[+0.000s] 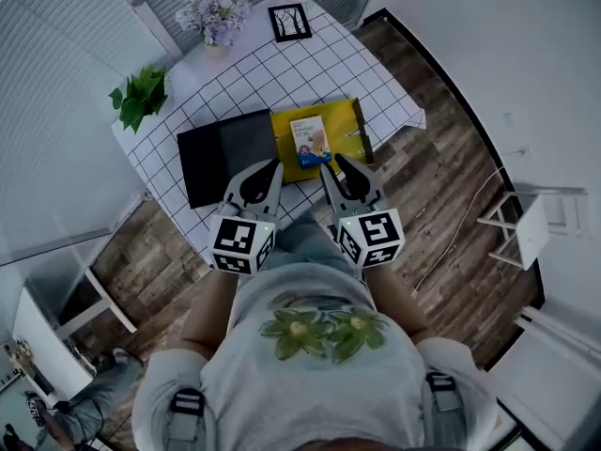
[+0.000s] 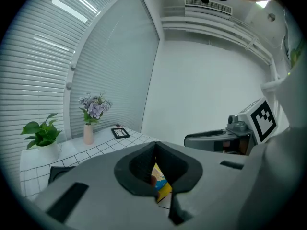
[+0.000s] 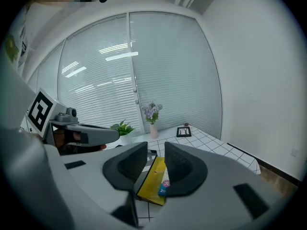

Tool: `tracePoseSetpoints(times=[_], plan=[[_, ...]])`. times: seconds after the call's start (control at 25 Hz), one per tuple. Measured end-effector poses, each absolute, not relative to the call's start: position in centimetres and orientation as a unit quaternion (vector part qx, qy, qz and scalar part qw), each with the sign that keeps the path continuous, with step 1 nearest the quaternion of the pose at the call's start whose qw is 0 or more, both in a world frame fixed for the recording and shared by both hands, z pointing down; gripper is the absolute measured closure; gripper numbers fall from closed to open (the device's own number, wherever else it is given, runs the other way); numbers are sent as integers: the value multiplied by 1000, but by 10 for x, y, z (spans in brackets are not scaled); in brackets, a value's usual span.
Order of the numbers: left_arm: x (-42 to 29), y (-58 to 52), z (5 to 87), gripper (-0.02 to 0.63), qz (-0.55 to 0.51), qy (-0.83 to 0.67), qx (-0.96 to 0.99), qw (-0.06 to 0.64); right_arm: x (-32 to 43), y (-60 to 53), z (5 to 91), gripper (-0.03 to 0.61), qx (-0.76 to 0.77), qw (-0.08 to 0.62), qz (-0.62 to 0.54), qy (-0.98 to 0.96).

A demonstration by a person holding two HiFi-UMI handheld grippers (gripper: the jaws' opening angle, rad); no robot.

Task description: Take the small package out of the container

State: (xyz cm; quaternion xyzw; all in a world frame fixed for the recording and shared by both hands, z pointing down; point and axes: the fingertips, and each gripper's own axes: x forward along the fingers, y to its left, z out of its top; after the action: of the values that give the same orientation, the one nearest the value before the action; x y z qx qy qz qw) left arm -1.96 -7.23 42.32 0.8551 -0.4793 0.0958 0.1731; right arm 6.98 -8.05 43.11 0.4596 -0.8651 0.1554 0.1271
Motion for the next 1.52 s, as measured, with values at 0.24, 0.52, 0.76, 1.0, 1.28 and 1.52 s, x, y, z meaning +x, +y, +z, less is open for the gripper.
tracePoseSetpoints(times=[0.24,0.52,0.76,1.0,1.28,1.52], plan=[[-18,-97,443,607,106,-480,849,194,67,-107,459,468,454,153,179,-860],[-18,-115,466,607,126,-471,847,211,67,-129,501,412,455,203,207,-842],[-21,-131,477,606,132,-471,844,219,66,-142,524,356,462,228,225,-827],[-32,-143,491,607,142,-478,836,228,61,-152,552,314,454,268,244,-814],[-46,-152,503,606,147,-494,823,238,57,-160,584,261,440,319,268,-796],[-49,-158,511,607,149,-500,817,243,53,-165,602,235,428,348,281,-785]])
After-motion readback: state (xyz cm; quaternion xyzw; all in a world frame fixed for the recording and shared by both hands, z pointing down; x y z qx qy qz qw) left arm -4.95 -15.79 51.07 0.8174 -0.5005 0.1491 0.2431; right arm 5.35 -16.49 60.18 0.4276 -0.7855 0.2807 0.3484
